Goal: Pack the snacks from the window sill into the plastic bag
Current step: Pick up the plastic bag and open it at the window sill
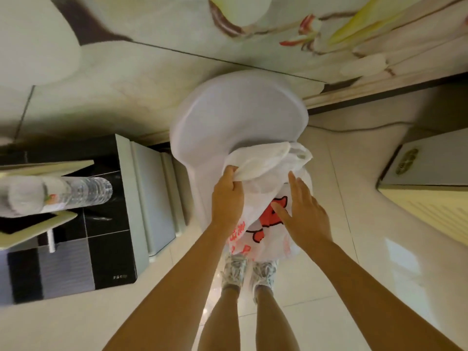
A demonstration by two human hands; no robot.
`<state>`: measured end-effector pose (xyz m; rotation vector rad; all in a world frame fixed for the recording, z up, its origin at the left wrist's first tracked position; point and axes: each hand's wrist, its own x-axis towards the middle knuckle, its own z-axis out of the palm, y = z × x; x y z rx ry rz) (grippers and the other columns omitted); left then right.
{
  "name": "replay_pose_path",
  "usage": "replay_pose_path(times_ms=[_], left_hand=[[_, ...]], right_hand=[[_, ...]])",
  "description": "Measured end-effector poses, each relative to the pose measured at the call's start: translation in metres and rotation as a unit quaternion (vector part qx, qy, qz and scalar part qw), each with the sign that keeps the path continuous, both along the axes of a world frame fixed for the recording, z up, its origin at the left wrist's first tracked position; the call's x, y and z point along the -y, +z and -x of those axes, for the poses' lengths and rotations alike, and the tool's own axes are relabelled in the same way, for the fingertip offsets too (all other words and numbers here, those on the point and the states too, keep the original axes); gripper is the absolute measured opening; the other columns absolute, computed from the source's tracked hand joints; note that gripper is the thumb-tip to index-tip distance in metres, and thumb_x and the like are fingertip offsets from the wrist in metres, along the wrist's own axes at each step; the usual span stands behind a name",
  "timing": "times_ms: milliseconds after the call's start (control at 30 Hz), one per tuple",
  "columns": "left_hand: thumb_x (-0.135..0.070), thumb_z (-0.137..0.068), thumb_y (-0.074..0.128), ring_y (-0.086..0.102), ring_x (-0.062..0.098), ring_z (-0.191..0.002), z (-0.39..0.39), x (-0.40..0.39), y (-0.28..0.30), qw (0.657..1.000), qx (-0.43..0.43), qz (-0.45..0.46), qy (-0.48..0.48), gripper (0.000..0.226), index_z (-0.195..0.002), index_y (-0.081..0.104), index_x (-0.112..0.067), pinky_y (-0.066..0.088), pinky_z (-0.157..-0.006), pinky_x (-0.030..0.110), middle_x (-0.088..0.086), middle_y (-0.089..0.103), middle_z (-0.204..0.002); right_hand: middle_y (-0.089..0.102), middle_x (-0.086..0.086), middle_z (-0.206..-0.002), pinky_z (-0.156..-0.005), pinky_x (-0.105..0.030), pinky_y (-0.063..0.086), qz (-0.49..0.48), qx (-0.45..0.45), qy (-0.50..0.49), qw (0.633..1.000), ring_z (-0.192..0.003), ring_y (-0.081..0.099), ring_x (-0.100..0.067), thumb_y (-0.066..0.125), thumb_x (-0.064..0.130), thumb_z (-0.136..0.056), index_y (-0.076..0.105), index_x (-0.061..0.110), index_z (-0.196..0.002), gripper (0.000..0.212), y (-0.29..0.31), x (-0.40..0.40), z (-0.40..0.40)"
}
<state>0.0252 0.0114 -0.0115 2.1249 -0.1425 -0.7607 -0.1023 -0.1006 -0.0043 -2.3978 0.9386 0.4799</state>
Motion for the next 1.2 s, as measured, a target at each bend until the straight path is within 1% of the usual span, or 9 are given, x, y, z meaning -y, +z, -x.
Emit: replay_pose_path(times_ms=[167,233,400,600,800,900,1000,1100,1200], left_hand=[[0.001,-0.092,0.038,0.058,0.039,-0.080,-0.009,-0.015,0.039,0.985,-0.062,0.116,0.107,0.032,-0.090,0.057,-0.025,0.048,-0.066,0.041,0.004,0.068,-0.086],[0.007,-0.090,0.038,0.063,0.031,-0.080,-0.009,-0.017,0.055,0.974,-0.091,0.149,0.145,0.038,-0.089,0.058,-0.025,0.051,-0.070,0.040,-0.002,0.070,-0.082],[-0.005,-0.084,0.059,0.064,0.016,-0.078,-0.013,-0.020,0.081,0.970,-0.113,0.167,0.132,0.023,-0.094,0.058,-0.026,0.052,-0.064,0.042,-0.009,0.066,-0.084],[-0.030,-0.076,0.079,0.067,0.019,-0.084,-0.027,-0.032,0.101,0.978,-0.019,0.086,0.191,0.030,-0.097,0.060,-0.022,0.059,-0.069,0.034,0.002,0.068,-0.094],[-0.020,-0.079,0.072,0.058,0.017,-0.078,-0.046,-0.050,0.158,0.955,0.081,-0.004,0.287,0.033,-0.087,0.042,-0.032,0.050,-0.066,0.032,-0.008,0.055,-0.082],[-0.019,-0.075,0.070,0.061,0.025,-0.083,-0.053,-0.059,0.190,0.961,0.155,-0.070,0.217,0.057,-0.116,0.033,-0.030,0.052,-0.073,0.043,0.000,0.061,-0.088],[-0.016,-0.070,0.076,0.057,0.028,-0.099,-0.053,-0.058,0.222,0.961,0.200,-0.183,0.054,0.082,-0.134,0.027,-0.028,0.052,-0.076,0.047,0.005,0.055,-0.114],[-0.024,-0.070,0.077,0.034,0.032,-0.128,-0.045,-0.051,0.240,0.878,0.294,-0.343,-0.160,0.089,-0.144,0.027,-0.026,0.038,-0.100,0.047,0.010,0.032,-0.142],[-0.031,-0.078,0.071,0.019,0.023,-0.141,-0.030,-0.027,0.256,0.857,0.266,-0.326,-0.298,0.072,-0.140,0.035,-0.038,0.017,-0.115,0.046,-0.003,0.026,-0.151]], right_hand=[[0.025,0.000,-0.156,-0.074,-0.033,0.047,-0.053,0.056,-0.088,0.993,-0.118,0.054,-0.027,0.031,0.053,-0.096,0.006,0.033,-0.151,0.063,0.028,-0.009,-0.018],[0.023,-0.001,-0.157,-0.080,-0.034,0.043,-0.099,0.081,-0.165,0.978,-0.126,0.047,-0.027,0.034,0.051,-0.097,0.009,0.035,-0.151,0.061,0.036,-0.006,-0.025],[0.042,-0.007,-0.145,-0.105,-0.048,0.041,-0.282,0.233,-0.418,0.831,-0.129,0.045,-0.026,0.069,0.029,-0.086,0.023,0.033,-0.148,0.078,0.048,0.016,-0.048],[0.053,0.005,-0.118,-0.072,-0.012,0.048,-0.198,0.321,-0.393,0.839,-0.098,0.056,-0.011,0.064,0.003,-0.085,0.043,0.028,-0.138,0.063,0.073,0.025,-0.054],[0.059,0.019,-0.088,-0.067,-0.040,0.052,-0.122,0.372,-0.393,0.832,-0.065,0.047,-0.019,0.052,-0.009,-0.085,0.042,0.026,-0.140,0.066,0.136,0.039,-0.038],[0.053,0.038,-0.093,-0.063,-0.032,0.050,-0.094,0.372,-0.370,0.846,-0.062,0.045,-0.015,0.052,-0.008,-0.086,0.038,0.031,-0.141,0.069,0.171,0.050,-0.026],[0.054,0.010,-0.083,-0.061,-0.033,0.049,-0.105,0.367,-0.340,0.860,-0.059,0.044,-0.016,0.052,-0.007,-0.086,0.043,0.032,-0.136,0.064,0.202,0.054,-0.017],[0.053,0.000,-0.077,-0.061,-0.029,0.050,-0.131,0.366,-0.295,0.873,-0.057,0.045,-0.012,0.051,-0.005,-0.088,0.045,0.040,-0.129,0.062,0.232,0.048,-0.010],[0.055,0.011,-0.097,-0.060,-0.010,0.049,-0.144,0.378,-0.251,0.880,-0.065,0.053,0.001,0.051,-0.004,-0.090,0.042,0.040,-0.128,0.059,0.261,0.039,-0.003]])
